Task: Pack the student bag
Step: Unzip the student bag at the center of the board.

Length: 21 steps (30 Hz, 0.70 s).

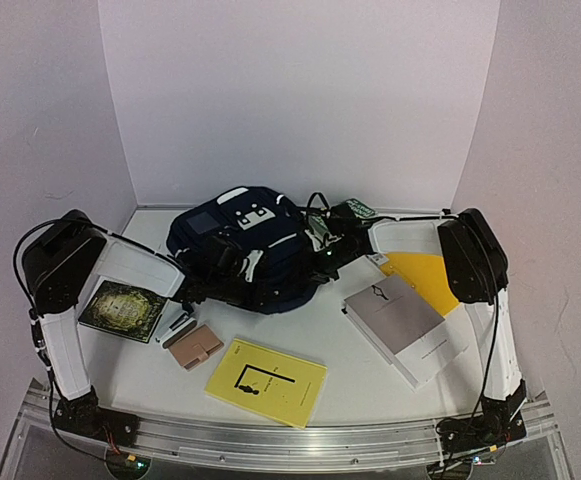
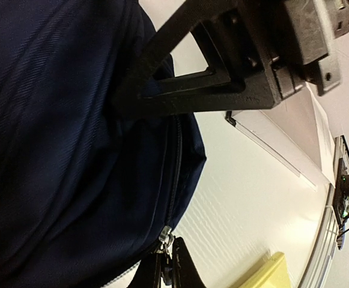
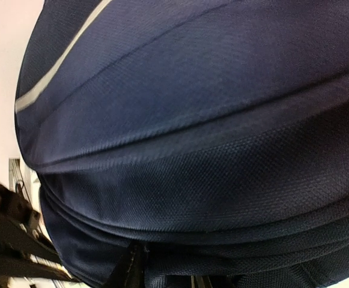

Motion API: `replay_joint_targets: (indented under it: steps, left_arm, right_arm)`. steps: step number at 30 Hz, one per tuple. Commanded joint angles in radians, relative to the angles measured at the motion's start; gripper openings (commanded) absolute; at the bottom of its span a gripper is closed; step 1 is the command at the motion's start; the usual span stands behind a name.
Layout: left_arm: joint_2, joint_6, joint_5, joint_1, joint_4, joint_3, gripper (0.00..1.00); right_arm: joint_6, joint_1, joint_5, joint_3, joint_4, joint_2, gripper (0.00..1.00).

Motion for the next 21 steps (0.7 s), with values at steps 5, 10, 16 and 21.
replay_joint_targets:
  steps: [5, 10, 16, 21]
  left_arm:
    - [0.091, -0.03, 0.04, -0.046, 0.088, 0.138, 0.05]
    - [0.046, 0.007, 0.062, -0.046, 0.04, 0.099, 0.29]
    - [-0.117, 0.036, 0.029, -0.042, 0.004, 0.0, 0.52]
    - [-0.263, 0.009, -0.076, 0.002, -0.075, -0.049, 0.64]
  right_arm:
    - [0.051, 0.014, -0.003, -0.033, 0.125, -0.034, 0.31]
    - [-0.049, -0.019, 0.044, -0.114, 0.1, -0.18, 0.48]
    - [-0.141, -0.019, 0.082, -0.228, 0.062, -0.324, 0.58]
    - [-0.215, 0.022, 0.145, -0.272, 0.036, -0.383, 0.6]
